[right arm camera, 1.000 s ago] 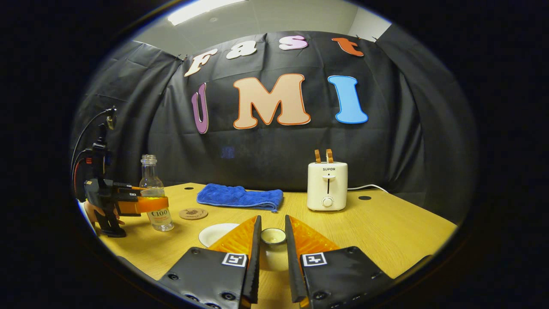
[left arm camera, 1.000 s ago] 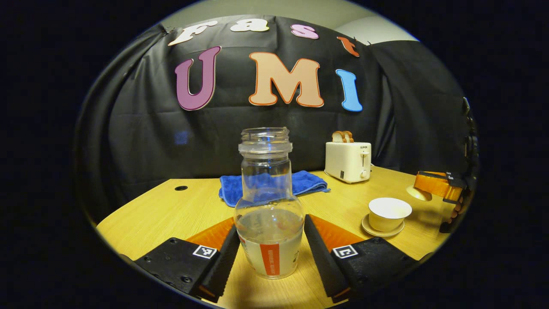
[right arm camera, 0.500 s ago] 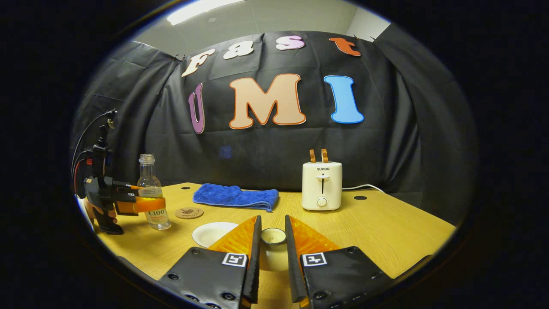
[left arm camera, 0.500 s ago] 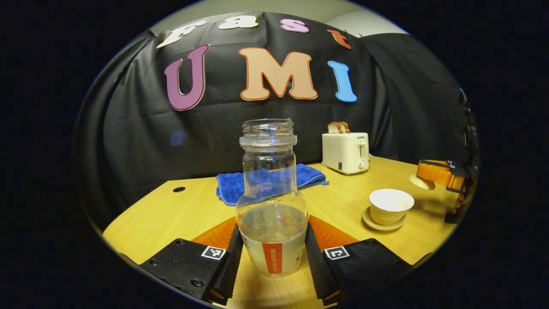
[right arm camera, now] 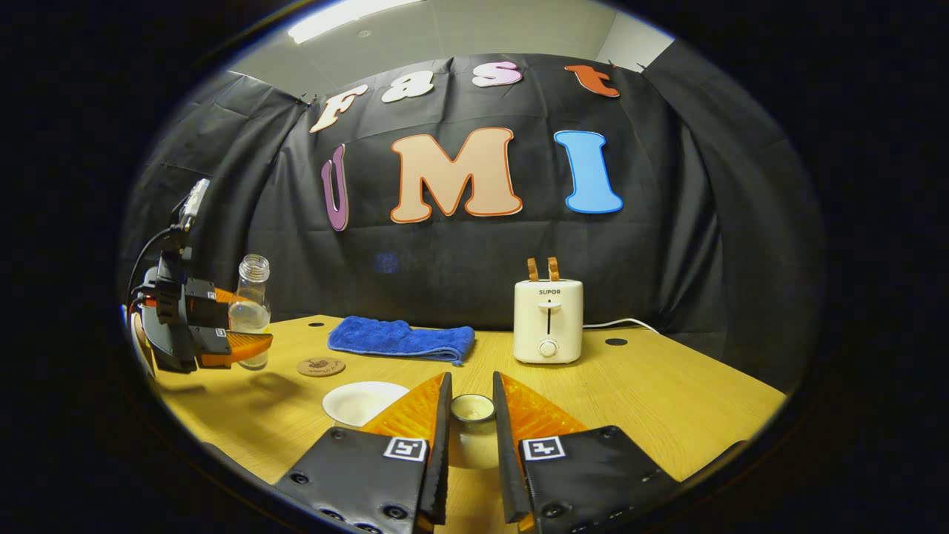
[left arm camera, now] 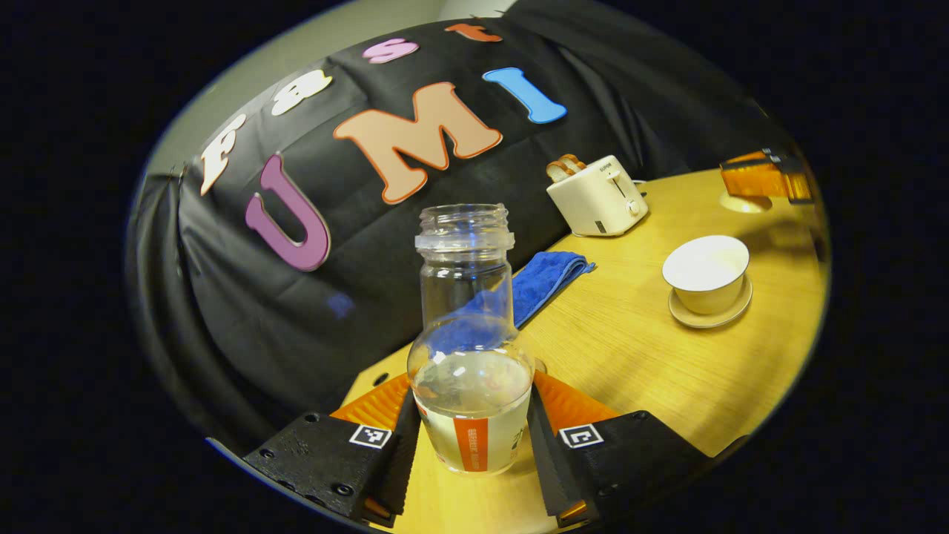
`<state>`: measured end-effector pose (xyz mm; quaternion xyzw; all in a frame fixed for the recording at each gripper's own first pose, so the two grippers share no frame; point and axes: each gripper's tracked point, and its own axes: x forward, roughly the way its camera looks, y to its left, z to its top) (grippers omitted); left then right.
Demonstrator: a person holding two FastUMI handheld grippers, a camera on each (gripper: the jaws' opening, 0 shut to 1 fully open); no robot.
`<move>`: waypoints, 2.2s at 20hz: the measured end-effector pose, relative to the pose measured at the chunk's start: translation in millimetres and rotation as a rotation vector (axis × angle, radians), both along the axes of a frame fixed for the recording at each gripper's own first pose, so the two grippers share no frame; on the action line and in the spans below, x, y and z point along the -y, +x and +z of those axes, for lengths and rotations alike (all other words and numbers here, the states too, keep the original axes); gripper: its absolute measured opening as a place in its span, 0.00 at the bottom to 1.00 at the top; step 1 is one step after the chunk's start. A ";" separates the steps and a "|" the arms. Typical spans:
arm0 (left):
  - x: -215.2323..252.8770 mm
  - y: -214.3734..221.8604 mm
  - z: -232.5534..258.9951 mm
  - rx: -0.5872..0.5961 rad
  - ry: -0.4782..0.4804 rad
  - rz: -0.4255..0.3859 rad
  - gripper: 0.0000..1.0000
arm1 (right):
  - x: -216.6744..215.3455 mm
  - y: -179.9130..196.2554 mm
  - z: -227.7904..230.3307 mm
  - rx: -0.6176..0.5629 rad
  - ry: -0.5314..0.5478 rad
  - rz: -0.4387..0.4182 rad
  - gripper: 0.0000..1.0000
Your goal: Open the teacup lid with one hand, grasp the water bottle and pour water into the teacup with the other hand; after pouring, place the water bottle on the coaster and then close the teacup lid.
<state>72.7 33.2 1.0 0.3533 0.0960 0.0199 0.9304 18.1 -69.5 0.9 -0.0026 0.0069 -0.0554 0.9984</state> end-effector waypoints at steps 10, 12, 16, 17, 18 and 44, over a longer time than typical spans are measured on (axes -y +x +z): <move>55.7 17.5 4.2 -0.094 0.450 -0.144 0.67 | 40.7 -14.0 2.3 0.002 -0.003 -0.075 0.32; 61.4 20.1 -6.7 -0.137 0.503 -0.158 0.67 | 40.8 -14.6 2.4 0.003 -0.003 -0.073 0.32; 68.3 26.9 -19.2 -0.194 0.631 -0.180 0.67 | 41.2 -14.1 2.1 0.003 -0.003 -0.074 0.33; 68.5 29.3 -21.7 -0.204 0.659 -0.186 0.67 | 41.0 -14.1 1.5 0.003 -0.003 -0.073 0.33; 67.6 30.2 -23.4 -0.213 0.680 -0.187 0.67 | 40.6 -14.4 1.7 0.003 -0.003 -0.071 0.32; 63.5 39.4 -7.8 -0.235 1.094 -0.219 0.67 | 40.4 -14.1 1.9 0.003 -0.003 -0.066 0.33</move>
